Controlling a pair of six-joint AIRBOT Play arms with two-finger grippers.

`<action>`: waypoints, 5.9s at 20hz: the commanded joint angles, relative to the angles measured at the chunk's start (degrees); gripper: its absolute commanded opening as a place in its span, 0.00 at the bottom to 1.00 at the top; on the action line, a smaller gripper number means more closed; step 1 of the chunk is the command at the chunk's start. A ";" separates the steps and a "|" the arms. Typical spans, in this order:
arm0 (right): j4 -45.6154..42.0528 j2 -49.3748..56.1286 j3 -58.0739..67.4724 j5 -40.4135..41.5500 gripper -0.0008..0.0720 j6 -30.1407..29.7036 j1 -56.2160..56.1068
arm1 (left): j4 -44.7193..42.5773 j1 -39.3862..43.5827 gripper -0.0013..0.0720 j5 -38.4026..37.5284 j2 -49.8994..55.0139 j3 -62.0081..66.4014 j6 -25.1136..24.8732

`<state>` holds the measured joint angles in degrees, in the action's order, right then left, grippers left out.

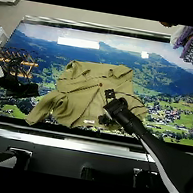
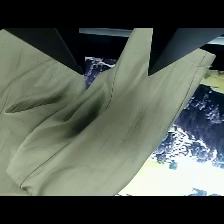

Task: Fold the clothes and pants, and hang the long-sleeved shirts on hangers.

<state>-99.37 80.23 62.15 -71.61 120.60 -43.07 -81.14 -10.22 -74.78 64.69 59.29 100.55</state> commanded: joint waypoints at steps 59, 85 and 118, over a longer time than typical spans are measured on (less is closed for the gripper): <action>-13.20 -14.56 -0.02 4.22 0.05 9.07 -0.04 | 3.32 -32.57 0.69 15.80 13.25 -3.80 -46.82; -13.40 -14.58 0.02 4.31 0.05 9.11 -0.04 | 3.54 -30.51 0.22 17.68 19.41 -5.84 -50.71; -13.84 -14.58 0.02 3.82 0.04 11.30 -0.04 | 21.62 -11.47 0.04 21.09 -6.05 16.00 -39.41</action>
<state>-113.06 65.63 62.13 -67.61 130.91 -43.07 -59.66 -25.82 -51.81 62.70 75.26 59.68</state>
